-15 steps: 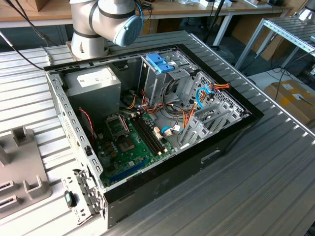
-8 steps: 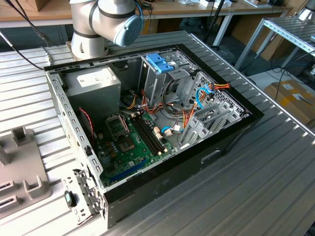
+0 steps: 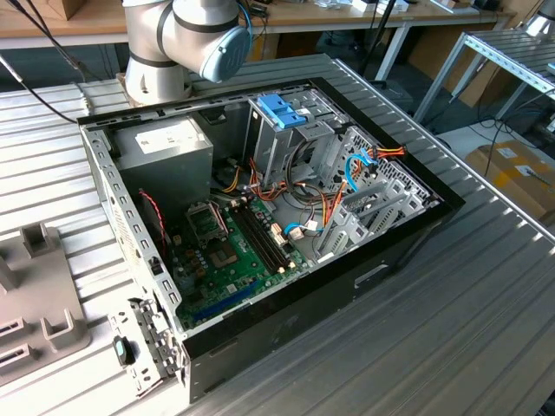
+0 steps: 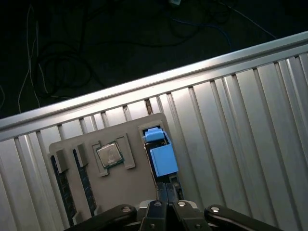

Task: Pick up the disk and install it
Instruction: 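Pick up the disk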

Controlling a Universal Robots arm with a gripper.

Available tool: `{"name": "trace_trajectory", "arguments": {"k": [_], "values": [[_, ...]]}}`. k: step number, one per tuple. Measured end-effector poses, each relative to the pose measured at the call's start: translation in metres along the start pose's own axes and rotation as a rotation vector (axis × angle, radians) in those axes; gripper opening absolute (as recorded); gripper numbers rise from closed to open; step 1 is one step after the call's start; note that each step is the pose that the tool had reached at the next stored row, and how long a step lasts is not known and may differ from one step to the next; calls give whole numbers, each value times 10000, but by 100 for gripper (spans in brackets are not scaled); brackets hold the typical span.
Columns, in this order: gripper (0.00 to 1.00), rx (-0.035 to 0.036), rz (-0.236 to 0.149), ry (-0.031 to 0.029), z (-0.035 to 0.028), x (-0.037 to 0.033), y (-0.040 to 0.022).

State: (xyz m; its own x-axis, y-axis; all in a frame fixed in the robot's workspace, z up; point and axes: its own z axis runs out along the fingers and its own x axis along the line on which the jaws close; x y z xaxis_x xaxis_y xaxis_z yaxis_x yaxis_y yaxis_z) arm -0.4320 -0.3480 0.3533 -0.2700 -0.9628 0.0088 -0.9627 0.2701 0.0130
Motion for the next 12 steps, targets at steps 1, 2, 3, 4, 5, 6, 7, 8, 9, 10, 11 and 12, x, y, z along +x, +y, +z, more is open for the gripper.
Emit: {"name": "trace_trajectory", "arguments": {"k": [1, 2, 3, 4, 5, 6, 7, 8, 9, 10, 11, 12], "values": [[11, 1, -75, 1, 0, 0, 0], [11, 2, -158, 2, 0, 0, 0], [11, 2, -228, 3, 0, 0, 0], [11, 3, -331, 4, 0, 0, 0], [11, 4, -412, 6, 0, 0, 0], [11, 4, -479, 6, 0, 0, 0], [11, 5, -510, 6, 0, 0, 0], [11, 5, -517, 7, 0, 0, 0], [11, 5, -519, 7, 0, 0, 0], [11, 5, -520, 7, 0, 0, 0], [11, 5, -522, 7, 0, 0, 0], [11, 5, -523, 7, 0, 0, 0]]}}
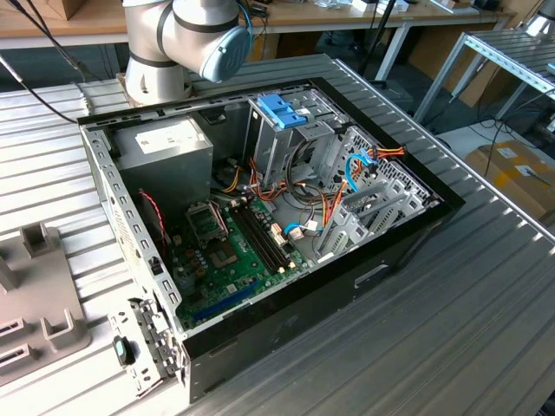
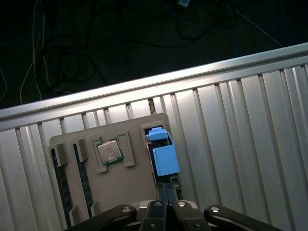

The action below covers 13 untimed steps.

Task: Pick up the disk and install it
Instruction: 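Pick up the disk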

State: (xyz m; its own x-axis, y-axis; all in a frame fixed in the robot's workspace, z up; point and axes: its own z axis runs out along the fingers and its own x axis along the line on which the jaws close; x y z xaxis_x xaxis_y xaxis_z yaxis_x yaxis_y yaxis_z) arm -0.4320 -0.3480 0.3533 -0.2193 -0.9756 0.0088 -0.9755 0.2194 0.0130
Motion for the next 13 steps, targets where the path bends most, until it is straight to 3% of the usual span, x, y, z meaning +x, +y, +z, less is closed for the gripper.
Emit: {"name": "trace_trajectory", "arguments": {"k": [10, 13], "values": [[11, 1, -19, 0, 0, -2, 0], [11, 3, -323, 4, 2, -8, 2]]}}
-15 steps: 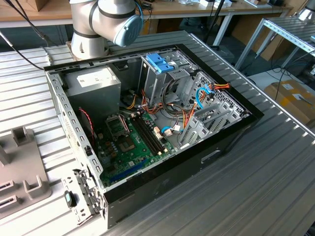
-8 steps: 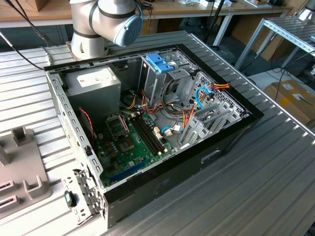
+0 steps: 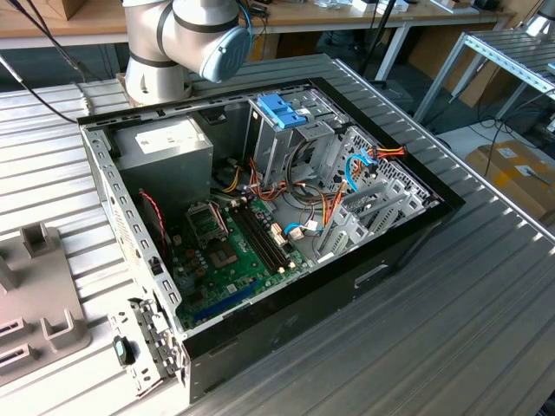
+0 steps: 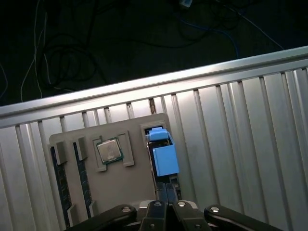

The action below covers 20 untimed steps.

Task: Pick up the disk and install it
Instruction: 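Pick up the disk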

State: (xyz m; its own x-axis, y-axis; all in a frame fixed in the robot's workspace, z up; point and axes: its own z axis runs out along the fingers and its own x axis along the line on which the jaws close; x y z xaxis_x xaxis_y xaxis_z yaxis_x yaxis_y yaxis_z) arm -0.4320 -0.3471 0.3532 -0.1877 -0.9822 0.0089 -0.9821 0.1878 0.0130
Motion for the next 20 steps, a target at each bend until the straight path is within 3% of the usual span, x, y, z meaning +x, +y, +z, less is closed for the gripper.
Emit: {"name": "trace_trajectory", "arguments": {"k": [5, 9, 20], "values": [[11, 12, -580, 8, 3, -2, 0], [11, 148, -1108, -7, 16, -2, 0], [11, 165, -1210, -9, 53, -19, -18]]}}
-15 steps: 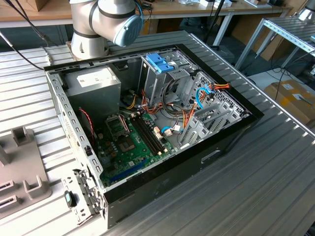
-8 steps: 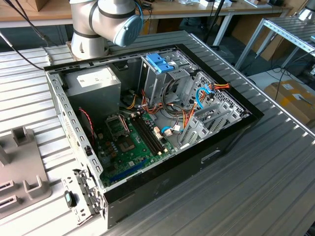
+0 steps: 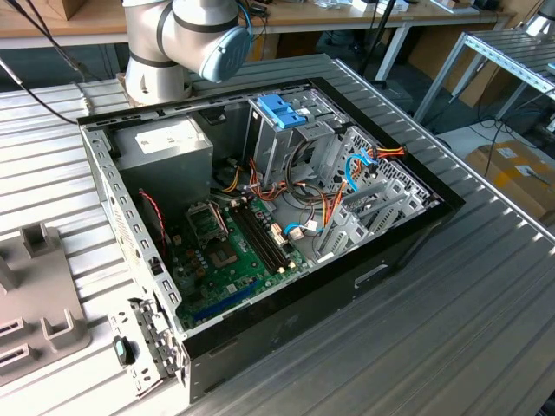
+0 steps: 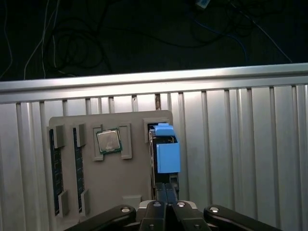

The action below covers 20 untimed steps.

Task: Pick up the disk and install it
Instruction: 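Pick up the disk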

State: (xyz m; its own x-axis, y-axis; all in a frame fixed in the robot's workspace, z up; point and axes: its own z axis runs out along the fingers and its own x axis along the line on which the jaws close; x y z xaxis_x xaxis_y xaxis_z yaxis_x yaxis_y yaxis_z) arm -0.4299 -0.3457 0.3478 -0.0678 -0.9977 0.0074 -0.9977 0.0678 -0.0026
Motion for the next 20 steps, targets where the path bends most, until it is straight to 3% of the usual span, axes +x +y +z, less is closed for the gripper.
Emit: {"name": "trace_trajectory", "arguments": {"k": [5, 20], "values": [[11, 1, -1, -1, 20, -43, 0], [11, 0, 0, 0, 28, -44, 1]]}}
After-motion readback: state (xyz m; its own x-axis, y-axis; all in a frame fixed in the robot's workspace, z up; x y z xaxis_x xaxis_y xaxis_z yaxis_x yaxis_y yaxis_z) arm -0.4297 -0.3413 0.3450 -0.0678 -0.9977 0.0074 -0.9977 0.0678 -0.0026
